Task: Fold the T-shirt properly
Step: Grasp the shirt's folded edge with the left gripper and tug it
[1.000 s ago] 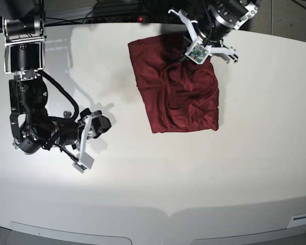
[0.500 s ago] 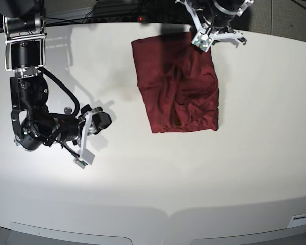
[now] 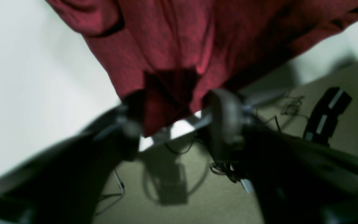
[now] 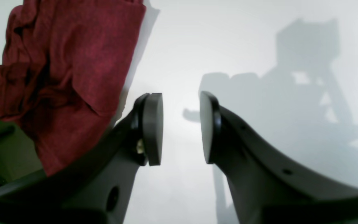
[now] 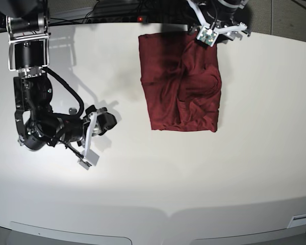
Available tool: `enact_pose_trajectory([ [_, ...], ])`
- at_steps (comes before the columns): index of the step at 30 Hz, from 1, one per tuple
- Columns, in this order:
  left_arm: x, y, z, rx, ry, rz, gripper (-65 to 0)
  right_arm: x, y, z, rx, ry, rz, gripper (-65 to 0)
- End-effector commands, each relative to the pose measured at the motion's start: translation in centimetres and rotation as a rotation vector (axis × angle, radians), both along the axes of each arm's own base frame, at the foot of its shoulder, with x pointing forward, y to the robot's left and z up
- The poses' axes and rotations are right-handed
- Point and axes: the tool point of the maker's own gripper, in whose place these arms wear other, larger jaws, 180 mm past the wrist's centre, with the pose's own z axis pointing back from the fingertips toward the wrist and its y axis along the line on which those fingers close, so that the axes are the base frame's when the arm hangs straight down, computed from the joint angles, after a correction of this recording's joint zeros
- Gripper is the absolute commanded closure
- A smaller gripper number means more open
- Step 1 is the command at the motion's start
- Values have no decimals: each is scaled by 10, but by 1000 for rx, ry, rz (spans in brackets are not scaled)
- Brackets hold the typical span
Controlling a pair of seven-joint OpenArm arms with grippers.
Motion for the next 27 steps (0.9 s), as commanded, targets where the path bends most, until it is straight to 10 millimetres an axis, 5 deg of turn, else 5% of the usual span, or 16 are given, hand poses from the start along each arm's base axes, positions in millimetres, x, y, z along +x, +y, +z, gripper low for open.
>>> enact_pose_trajectory([
  [1, 11, -1, 18, -11, -70, 1, -389, 12, 1, 17, 22, -56, -1, -202],
  [8, 52, -15, 87, -130, -359, -9, -395, 13, 2, 17, 26, -61, -2, -202],
  [13, 71, -27, 72, -192, -318, -42, -395, 11, 0, 15, 15, -49, 2, -202],
  [22, 87, -18, 37, -111, -219, -42, -394, 10, 0, 15, 10, -44, 4, -202],
  [27, 83, -16, 31, -90, -183, -41, -267, 10, 0, 15, 10, -44, 4, -202],
])
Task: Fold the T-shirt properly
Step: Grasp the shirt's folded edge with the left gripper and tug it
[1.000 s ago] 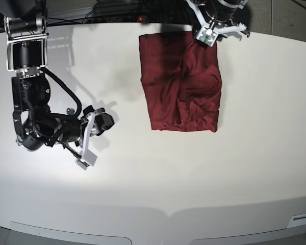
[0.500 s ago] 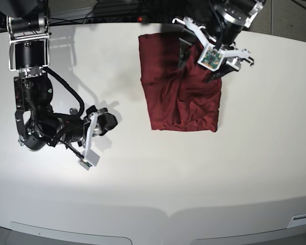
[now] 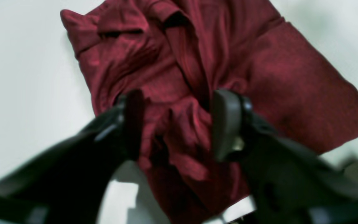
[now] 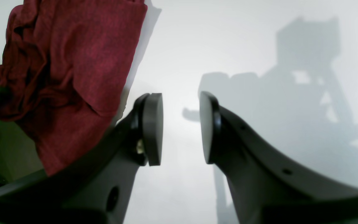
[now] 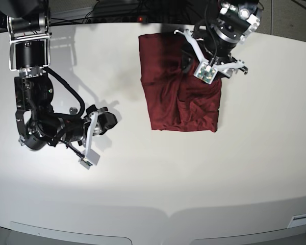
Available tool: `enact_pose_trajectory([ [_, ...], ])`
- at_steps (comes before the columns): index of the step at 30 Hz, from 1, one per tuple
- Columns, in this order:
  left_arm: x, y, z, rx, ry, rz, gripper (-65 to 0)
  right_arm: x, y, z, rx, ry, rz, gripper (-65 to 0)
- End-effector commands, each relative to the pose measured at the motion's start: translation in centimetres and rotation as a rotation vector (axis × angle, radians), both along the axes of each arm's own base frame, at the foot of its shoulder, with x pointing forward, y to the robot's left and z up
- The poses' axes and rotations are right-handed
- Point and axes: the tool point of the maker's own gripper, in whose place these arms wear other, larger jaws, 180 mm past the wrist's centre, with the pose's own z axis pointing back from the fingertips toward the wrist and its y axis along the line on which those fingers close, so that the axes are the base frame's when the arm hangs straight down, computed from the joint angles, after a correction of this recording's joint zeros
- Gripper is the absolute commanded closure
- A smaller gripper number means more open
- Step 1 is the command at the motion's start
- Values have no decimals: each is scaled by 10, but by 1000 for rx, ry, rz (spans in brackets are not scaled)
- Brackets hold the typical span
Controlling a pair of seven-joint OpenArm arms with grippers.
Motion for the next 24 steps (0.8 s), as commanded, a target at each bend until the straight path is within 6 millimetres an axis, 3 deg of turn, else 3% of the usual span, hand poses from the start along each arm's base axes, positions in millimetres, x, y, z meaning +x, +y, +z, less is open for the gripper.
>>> enact_pose_trajectory([
  [1, 4, -1, 8, -11, -31, 2, -238, 11, -1, 16, 16, -51, 1, -202],
  [8, -5, 4, -3, 28, 44, 7, 0, 11, -1, 16, 16, -51, 1, -202],
  [16, -17, 32, -12, 63, 76, 151, 0, 11, -1, 16, 16, -51, 1, -202],
  [24, -50, 48, -22, 89, 104, 238, 0, 11, 0, 16, 20, -51, 2, -202],
])
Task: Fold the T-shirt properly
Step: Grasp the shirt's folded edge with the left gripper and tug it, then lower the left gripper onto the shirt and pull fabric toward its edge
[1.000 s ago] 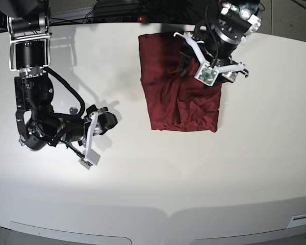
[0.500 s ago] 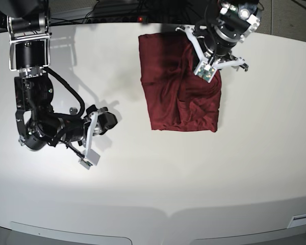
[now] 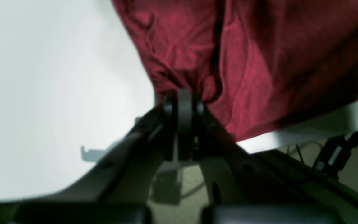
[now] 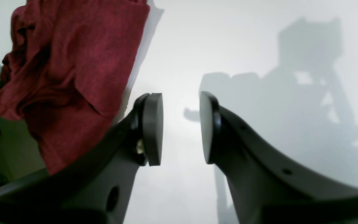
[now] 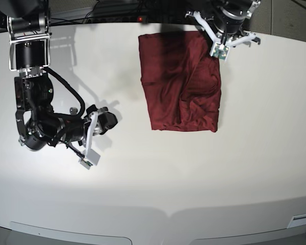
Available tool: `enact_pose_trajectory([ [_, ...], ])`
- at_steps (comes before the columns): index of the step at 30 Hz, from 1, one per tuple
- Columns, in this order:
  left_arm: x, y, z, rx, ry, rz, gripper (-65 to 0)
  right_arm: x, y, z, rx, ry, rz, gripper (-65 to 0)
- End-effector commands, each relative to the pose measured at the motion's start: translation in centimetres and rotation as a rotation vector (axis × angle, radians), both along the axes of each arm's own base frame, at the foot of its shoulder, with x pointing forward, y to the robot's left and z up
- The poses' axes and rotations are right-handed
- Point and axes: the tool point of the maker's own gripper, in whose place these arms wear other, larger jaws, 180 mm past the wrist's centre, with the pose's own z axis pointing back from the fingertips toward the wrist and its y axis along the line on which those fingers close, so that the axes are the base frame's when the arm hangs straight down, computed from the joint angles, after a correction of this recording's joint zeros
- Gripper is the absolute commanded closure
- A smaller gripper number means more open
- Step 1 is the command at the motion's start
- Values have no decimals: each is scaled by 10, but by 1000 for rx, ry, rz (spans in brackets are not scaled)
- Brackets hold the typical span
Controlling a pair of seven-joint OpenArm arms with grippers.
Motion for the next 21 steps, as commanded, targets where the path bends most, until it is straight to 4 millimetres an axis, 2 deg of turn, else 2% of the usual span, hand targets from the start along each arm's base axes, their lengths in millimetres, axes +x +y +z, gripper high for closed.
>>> enact_pose_trajectory([
  [1, 3, 3, 8, 4, -37, 14, 0, 11, -1, 16, 16, -53, 0, -202],
  [14, -12, 38, -2, 88, 44, 219, 0, 11, -1, 16, 16, -54, 0, -202],
  [20, -13, 42, 1, 134, 26, 208, 0, 11, -1, 16, 16, -54, 0, -202],
  [21, -10, 46, 4, 169, 5, 199, -29, 11, -1, 16, 16, -54, 0, -202],
])
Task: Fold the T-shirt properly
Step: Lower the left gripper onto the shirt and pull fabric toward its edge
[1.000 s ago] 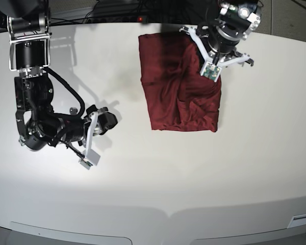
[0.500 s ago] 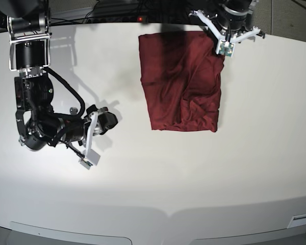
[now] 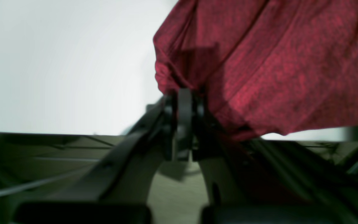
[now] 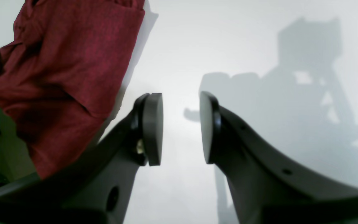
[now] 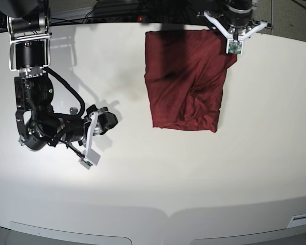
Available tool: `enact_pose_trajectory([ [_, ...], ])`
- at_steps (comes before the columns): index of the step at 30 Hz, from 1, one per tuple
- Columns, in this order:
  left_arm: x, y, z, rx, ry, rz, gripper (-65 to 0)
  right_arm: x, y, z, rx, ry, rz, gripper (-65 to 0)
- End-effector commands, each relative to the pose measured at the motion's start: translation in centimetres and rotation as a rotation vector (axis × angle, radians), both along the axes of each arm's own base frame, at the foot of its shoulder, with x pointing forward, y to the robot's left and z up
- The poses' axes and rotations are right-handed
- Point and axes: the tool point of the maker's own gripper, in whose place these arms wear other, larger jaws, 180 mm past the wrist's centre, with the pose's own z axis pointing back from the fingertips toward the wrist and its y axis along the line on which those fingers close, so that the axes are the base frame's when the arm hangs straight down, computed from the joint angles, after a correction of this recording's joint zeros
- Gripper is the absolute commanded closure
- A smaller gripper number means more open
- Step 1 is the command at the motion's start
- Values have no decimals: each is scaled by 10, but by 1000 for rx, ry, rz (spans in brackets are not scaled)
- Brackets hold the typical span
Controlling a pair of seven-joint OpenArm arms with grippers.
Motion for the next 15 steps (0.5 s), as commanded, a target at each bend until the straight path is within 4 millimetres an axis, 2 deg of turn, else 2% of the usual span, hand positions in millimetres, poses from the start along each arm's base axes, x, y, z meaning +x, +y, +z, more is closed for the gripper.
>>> enact_pose_trajectory([
  [1, 8, 5, 12, 48, -55, -13, -79, 12, -1, 16, 16, -54, -1, -202],
  [5, 30, 17, 40, 191, -178, -57, -273, 11, -1, 16, 16, -54, 0, -202],
  [6, 36, 17, 48, 193, -207, -49, -295, 12, -1, 16, 16, -54, -1, -202],
  [9, 56, 12, 70, 140, -301, -32, -298, 12, -1, 16, 16, -54, -1, -202],
  [11, 72, -9, 82, 29, -374, -84, -293, 12, -1, 16, 16, -54, -1, -202],
  [14, 85, -63, 88, -173, -397, -311, -289, 11, -1, 16, 16, -54, -1, -202],
  [15, 87, -73, 89, -196, -397, -372, -289, 11, -1, 16, 15, -53, 0, -202],
])
